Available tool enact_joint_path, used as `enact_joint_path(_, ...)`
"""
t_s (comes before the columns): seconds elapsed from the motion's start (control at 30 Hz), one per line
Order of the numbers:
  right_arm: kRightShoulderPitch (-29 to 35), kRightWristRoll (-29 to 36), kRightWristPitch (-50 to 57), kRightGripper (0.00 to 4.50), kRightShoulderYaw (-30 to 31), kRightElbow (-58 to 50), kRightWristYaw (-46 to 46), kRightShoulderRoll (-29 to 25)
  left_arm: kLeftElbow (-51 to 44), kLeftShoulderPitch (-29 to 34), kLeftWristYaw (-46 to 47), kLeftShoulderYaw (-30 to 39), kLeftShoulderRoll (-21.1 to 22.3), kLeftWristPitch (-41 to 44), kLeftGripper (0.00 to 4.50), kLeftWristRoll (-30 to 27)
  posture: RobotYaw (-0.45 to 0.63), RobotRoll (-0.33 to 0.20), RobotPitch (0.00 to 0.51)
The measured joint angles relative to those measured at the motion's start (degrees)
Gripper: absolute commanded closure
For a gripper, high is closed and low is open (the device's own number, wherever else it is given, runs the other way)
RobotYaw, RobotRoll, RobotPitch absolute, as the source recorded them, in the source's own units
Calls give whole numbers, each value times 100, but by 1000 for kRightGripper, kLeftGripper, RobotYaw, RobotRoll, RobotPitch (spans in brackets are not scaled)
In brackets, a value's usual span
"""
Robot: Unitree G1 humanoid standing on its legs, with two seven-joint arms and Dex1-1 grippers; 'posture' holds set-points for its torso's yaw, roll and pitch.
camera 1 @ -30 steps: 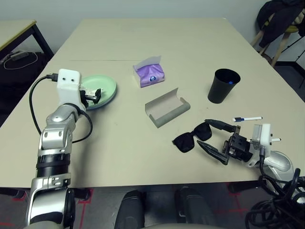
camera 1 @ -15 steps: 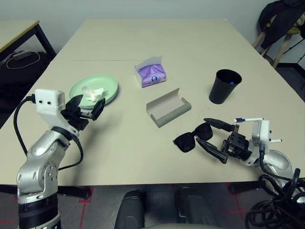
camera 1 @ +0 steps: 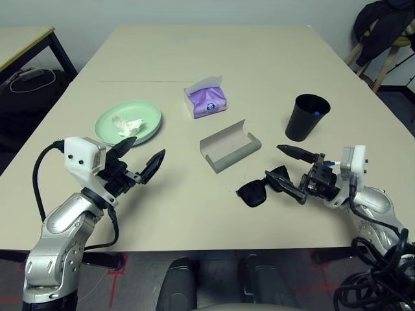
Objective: Organize and tidy the items on the table.
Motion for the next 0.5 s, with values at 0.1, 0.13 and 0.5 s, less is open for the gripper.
enact_joint_path(0.1, -116, 2, 156, 0, -2, 1, -14, 7, -61, 53, -245, -66, 137, -86, 40, -29, 105, 0, 89)
enact_joint_path(0.13, -140, 2, 224, 0, -2, 1, -16, 9, -61, 74, -308, -72, 150, -107, 40, -52, 105, 0, 89)
enact_joint_path(0.5, -852, 11, 1205, 0, -39, -155, -409, -9, 117, -10, -757, -144, 449, -285, 40, -80, 101, 0, 82)
